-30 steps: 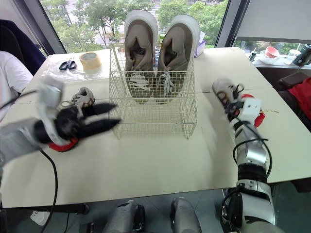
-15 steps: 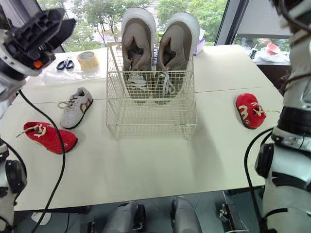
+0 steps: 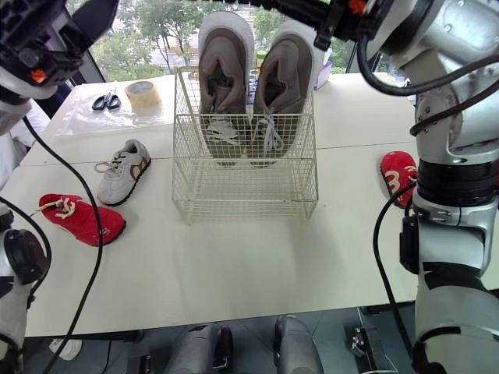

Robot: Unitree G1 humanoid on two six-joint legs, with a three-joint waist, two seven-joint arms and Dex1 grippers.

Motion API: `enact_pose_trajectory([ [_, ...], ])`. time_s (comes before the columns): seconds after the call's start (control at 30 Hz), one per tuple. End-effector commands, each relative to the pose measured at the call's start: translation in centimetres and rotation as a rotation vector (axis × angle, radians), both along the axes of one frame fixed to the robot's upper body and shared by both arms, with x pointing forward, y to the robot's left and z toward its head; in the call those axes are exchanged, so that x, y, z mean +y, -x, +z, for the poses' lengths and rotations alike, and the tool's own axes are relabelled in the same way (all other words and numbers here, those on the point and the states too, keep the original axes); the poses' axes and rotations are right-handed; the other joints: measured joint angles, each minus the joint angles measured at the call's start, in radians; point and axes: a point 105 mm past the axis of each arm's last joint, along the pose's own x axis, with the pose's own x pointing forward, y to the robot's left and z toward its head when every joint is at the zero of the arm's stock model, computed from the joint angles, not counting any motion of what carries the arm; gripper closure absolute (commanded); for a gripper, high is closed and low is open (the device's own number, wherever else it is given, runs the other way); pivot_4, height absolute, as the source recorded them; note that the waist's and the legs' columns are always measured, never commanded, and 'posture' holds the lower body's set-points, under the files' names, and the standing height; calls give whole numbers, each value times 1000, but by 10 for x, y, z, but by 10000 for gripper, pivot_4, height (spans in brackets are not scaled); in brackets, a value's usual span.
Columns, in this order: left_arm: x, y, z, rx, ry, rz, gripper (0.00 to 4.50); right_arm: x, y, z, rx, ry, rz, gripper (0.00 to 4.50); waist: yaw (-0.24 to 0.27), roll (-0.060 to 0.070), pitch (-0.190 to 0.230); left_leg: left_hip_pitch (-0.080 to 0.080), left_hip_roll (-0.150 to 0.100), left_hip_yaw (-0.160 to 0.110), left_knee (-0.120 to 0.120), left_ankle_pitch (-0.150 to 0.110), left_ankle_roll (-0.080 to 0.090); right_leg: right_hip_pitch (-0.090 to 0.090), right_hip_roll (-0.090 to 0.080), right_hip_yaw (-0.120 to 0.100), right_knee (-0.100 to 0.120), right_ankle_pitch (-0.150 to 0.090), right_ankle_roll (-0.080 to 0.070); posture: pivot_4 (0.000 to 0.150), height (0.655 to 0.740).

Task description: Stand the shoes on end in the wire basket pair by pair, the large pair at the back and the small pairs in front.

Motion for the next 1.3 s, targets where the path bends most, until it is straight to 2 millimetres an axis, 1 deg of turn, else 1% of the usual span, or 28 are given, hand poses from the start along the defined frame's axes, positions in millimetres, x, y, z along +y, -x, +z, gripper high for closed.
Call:
enact_pose_trajectory([
  [0.03,-1,8,17,-59,5,-13,0,7,9,3,-67,16,24,30974,0,0,0,0,0,0,0,0,0,0,0,0,0,0,0,1500,7400],
  [0.2,-17,8,15,-67,-51,-62,0,15,3,-9,-87,65,14,30974,1,0,0,0,0,0,0,1,-1,0,0,0,0,0,0,1500,7400],
  [0.3,-31,3,8,-73,-92,-53,0,18,5,-11,-108,77,12,30974,0,0,0,0,0,0,0,1,-1,0,0,0,0,0,0,1500,7400],
  [0.4,-41,4,2,-80,-106,-69,8750,19,6,-11,-127,81,-1,31204,0,0,0,0,0,0,0,1,-1,0,0,0,0,0,0,1500,7400],
  [0.5,-41,5,-2,-73,-90,-76,24430,19,7,-14,-128,90,-4,31204,-4,0,0,0,0,0,0,1,-2,0,0,0,1,0,0,1500,7400],
  [0.53,-41,5,-3,-71,-87,-77,28856,19,7,-15,-127,95,-2,31204,-4,0,0,1,0,0,0,1,-2,0,0,0,1,0,0,1500,7400],
  [0.57,-41,5,-3,-68,-80,-78,34701,19,8,-15,-125,98,0,31204,-3,0,0,0,0,0,0,1,-2,0,0,0,1,0,0,1500,7400],
  [0.63,-42,5,-2,-65,-70,-77,41989,20,9,-18,-126,113,5,31204,-2,0,0,1,0,0,0,1,-2,0,0,0,2,0,0,1500,7400],
  [0.77,-41,2,-2,-52,-38,-60,42371,21,6,-23,-130,138,-6,31204,0,0,0,0,0,0,0,1,-2,0,0,0,2,0,0,1500,7400],
  [0.83,-34,1,0,-44,8,-41,42371,16,2,-27,-58,122,-7,22898,0,0,0,0,0,0,0,1,-2,0,0,0,1,0,0,1500,7400],
  [0.87,-32,1,2,-42,25,-33,42371,13,0,-28,-35,112,-12,19456,1,0,0,0,0,0,0,1,-2,0,0,0,1,0,0,1500,7400],
  [0.93,-21,-1,6,-35,99,4,42371,-3,-7,-33,77,35,-34,9245,2,-1,-1,0,0,0,0,1,-2,0,0,0,1,0,0,1500,7400],
  [0.97,-16,-1,7,-34,138,29,42371,-11,-9,-37,158,-47,-26,3560,1,-1,-1,0,0,-1,0,1,-2,0,0,0,1,0,0,1500,7400],
  [1.0,-12,-2,8,-30,170,48,42371,-16,-11,-39,208,-110,-27,230,1,-2,-1,0,0,-1,0,1,-2,0,-1,0,1,0,0,1500,7400],
  [1.03,-9,-3,7,-25,194,68,42371,-19,-13,-40,224,-176,-42,230,1,-2,-1,0,0,-1,0,1,-2,0,-1,0,1,0,0,1500,7400],
  [1.1,-10,-8,4,-21,217,126,42371,-14,-14,-41,300,-326,-6,230,-3,-2,-1,1,0,0,0,1,-2,0,-1,0,2,0,0,1500,7400],
  [1.17,-13,-8,6,-34,245,132,42371,-8,-13,-40,393,-486,67,230,-1,-2,-1,2,0,0,0,2,-4,0,-1,0,3,1,-1,1500,7400],
  [1.23,-14,-6,9,-42,279,120,42371,-6,-12,-36,482,-640,144,230,1,-2,-1,2,1,-2,0,3,-6,0,0,-1,5,1,-1,1500,7400],
  [1.3,-17,-6,9,-28,337,92,42371,5,-6,-28,620,-849,350,230,1,-2,-1,1,1,-2,0,4,-6,0,1,-1,5,1,-2,1500,7400],
])
